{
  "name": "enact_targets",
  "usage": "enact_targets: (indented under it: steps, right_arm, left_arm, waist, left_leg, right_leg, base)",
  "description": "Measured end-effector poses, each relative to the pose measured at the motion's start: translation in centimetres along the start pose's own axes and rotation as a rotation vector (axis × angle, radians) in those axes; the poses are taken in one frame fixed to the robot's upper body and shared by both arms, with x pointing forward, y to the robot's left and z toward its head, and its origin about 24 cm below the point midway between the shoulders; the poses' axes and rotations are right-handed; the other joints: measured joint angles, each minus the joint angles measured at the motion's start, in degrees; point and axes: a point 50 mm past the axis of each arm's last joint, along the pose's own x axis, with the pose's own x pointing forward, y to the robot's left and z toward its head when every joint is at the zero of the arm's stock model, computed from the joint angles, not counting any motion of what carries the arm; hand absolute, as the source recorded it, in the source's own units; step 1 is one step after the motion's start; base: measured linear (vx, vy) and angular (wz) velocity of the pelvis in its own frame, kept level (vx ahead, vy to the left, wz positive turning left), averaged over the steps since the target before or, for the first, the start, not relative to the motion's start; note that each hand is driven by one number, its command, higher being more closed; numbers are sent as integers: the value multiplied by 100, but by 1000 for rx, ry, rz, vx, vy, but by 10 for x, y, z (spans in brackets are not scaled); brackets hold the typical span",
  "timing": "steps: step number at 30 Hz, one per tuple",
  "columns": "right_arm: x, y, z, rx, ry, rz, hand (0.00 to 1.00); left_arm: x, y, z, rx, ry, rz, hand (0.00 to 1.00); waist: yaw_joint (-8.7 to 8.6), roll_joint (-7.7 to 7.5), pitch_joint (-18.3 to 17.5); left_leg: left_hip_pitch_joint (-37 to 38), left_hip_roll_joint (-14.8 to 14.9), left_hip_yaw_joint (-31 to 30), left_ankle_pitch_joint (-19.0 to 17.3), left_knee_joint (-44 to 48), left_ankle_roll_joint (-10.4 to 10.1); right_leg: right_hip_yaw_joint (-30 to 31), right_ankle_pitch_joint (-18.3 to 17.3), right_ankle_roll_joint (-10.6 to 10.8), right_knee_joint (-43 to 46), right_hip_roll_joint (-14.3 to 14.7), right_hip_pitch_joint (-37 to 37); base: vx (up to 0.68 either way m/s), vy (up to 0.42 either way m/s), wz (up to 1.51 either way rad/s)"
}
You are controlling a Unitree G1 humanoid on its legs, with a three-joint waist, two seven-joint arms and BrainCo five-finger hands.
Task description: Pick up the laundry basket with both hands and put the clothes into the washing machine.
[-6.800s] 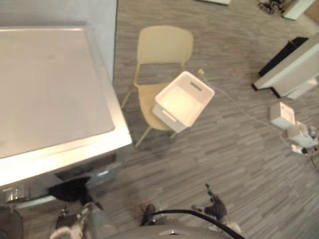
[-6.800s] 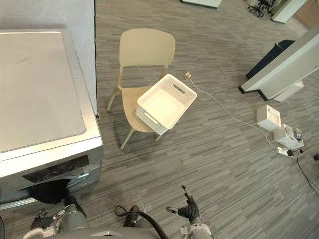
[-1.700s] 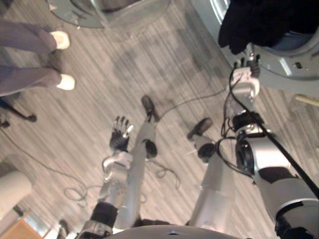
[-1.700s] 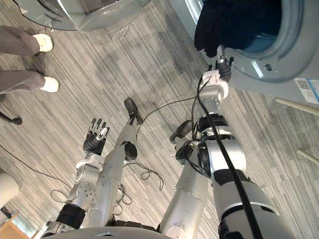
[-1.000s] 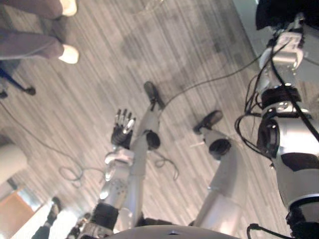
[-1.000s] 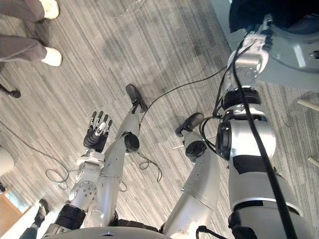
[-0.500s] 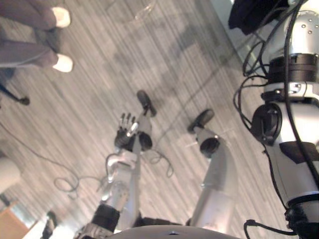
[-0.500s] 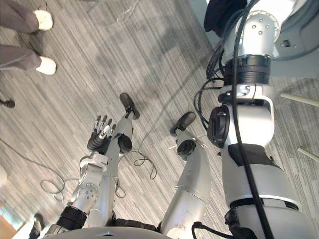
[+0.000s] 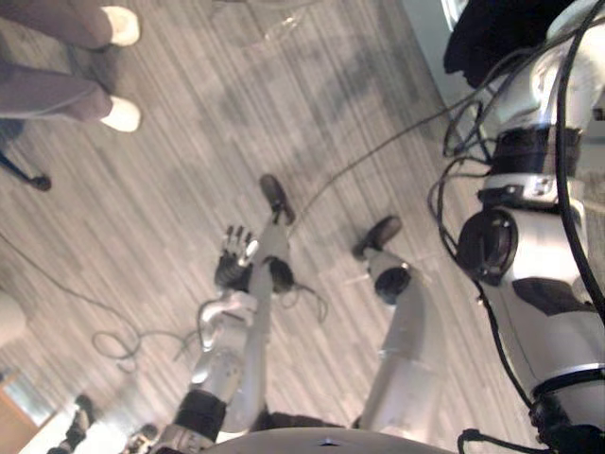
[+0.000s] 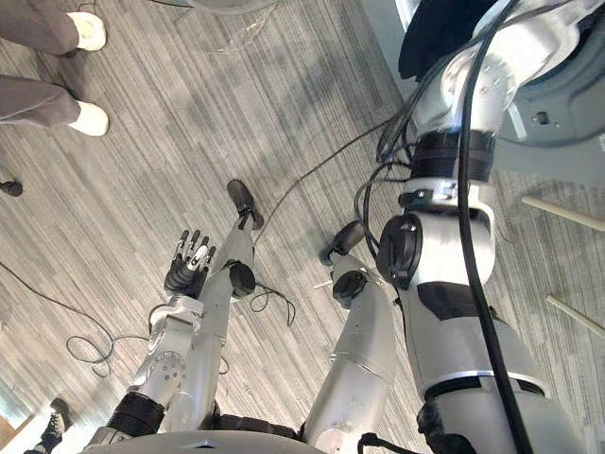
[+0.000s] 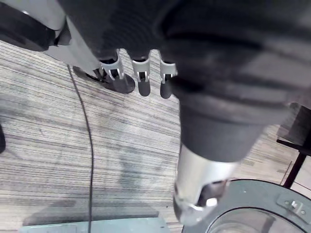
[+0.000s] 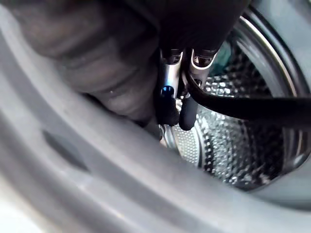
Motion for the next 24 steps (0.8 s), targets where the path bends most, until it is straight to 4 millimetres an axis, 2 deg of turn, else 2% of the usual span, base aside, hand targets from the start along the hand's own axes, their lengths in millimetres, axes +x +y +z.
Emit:
enact_targets:
  steps: [1,3,4,5,7,8,10,11,12,13,14,15,16,17,18,19,20,21,23,24]
  right_arm:
    - [-3,-11,-4,-41,20,-16,0]
    - [-28,-72,-18,-176,117,-150,0]
    - [-36,-91,-19,-210,140,-194,0]
    - [-54,-124,-14,-291,183,-268,0]
    - [-89,-174,2,-397,237,-395,0]
    - [-99,-186,6,-413,252,-432,0]
    - [-130,-220,16,-523,331,-521,0]
    - [-134,-225,16,-540,351,-529,0]
    - [-142,-230,14,-546,392,-540,0]
    - [-153,-239,15,-576,440,-541,0]
    - [-159,-244,16,-588,463,-553,0]
    - [-173,-256,27,-623,483,-593,0]
    - [-184,-263,34,-633,488,-625,0]
    - [-201,-272,39,-636,502,-669,0]
    - [-215,-278,44,-633,509,-705,0]
    - [-232,-284,46,-639,525,-740,0]
    - [-237,-285,45,-645,539,-743,0]
    - [-244,-285,38,-644,570,-740,0]
    - [-245,-280,20,-627,610,-714,0]
    - [-248,-279,8,-645,661,-699,0]
  left_arm:
    - [0,1,0,9,2,1,0]
    - [0,2,0,40,6,-6,0]
    - [0,2,0,44,10,-11,0]
    - [-1,0,-3,53,24,-26,0]
    - [-3,-5,-9,95,56,-78,0]
    - [-4,-6,-9,105,62,-86,0]
    - [-4,-8,-8,114,55,-104,0]
    - [-4,-10,-6,110,44,-109,0]
    - [-4,-11,-2,110,29,-120,0]
    - [-5,-11,2,109,13,-123,0]
    - [-7,-10,3,105,6,-121,0]
    - [-9,-12,2,97,9,-128,0]
    - [-12,-13,0,78,8,-125,0]
    - [-14,-9,-3,67,12,-104,0]
    - [-14,-8,-1,70,10,-106,0]
    - [-14,-9,2,74,-2,-127,0]
    - [-14,-9,5,73,-12,-132,0]
    - [-11,-10,12,57,-44,-133,0]
    - [-6,-14,22,27,-94,-139,0]
    - [-3,-16,25,16,-111,-135,0]
  waist:
    - [-19,-31,-12]
    - [-80,-232,-110]
    - [-97,-267,-121]
    - [-116,-299,-127]
    - [-209,-301,-125]
    - [-236,-302,-124]
    - [-309,-306,-122]
    - [-309,-317,-115]
    - [-249,-327,-110]
    - [-177,-330,-108]
    - [-143,-336,-104]
    - [-126,-379,-61]
    - [-153,-358,-51]
    - [-220,-357,-46]
    - [-238,-408,-13]
    - [-199,-449,-16]
    - [-202,-450,-15]
    - [-212,-468,-20]
    - [-189,-568,9]
    - [-194,-629,49]
  left_leg:
    - [23,24,16,-18,19,-22]
    - [51,235,87,-271,332,-134]
    - [78,290,116,-340,423,-160]
    - [167,354,162,-484,588,-157]
    - [221,444,159,-947,1200,-128]
    - [213,502,163,-1122,1458,-95]
    - [292,625,268,-1810,2128,-97]
    - [350,620,347,-1860,2129,-66]
    - [479,560,468,-1898,2010,-45]
    - [669,534,662,-1897,1817,-45]
    - [767,523,711,-1896,1741,-48]
    - [992,412,751,-1852,1628,-122]
    - [1052,421,661,-1882,1814,-248]
    - [1032,608,445,-1950,2297,-63]
    - [922,804,247,-2007,2858,5]
    - [559,1136,-143,-2005,3713,47]
    - [356,1239,-401,-1975,4036,84]
    - [67,1293,-800,-1904,4333,69]
    - [-177,1268,-1042,-1891,4311,18]
    - [-155,1244,-1245,-2124,4121,-9]
  right_leg:
    - [31,20,5,-56,38,22]
    - [148,124,61,-419,280,171]
    - [174,166,90,-513,336,237]
    - [236,227,136,-668,403,393]
    - [334,246,222,-754,372,643]
    - [362,223,209,-740,348,702]
    - [308,215,57,-551,193,837]
    - [184,303,18,-507,126,852]
    - [-255,531,-97,-410,-70,795]
    - [-758,507,-79,-493,-134,797]
    - [-1037,500,-69,-753,-52,981]
    - [-1172,540,-431,-1352,130,1357]
    - [-1193,469,-409,-1358,156,1489]
    - [-1186,237,-329,-1061,161,1607]
    - [-1152,48,-311,-812,139,1681]
    - [-1108,-154,-355,-553,186,1682]
    - [-1081,-247,-370,-431,186,1651]
    - [-1013,-396,-395,-210,169,1500]
    - [-780,-423,-385,-185,166,1194]
    - [-633,-398,-351,-191,200,1050]
  base:
    - [-74,-34,-31]
    - [-76,-58,-53]
    - [-53,-50,-52]
    - [-20,-17,-35]
    - [-17,8,-24]
    - [-3,24,-28]
    - [31,54,-35]
    - [54,86,-44]
    - [62,76,-60]
    - [54,64,-65]
    - [64,23,-38]
    - [55,-9,-10]
    - [141,-93,0]
    - [146,-124,-3]
    - [189,-208,-12]
    - [117,-159,-13]
    - [114,-125,-22]
    - [74,-22,-20]
    - [45,-3,-39]
    - [27,-16,-54]
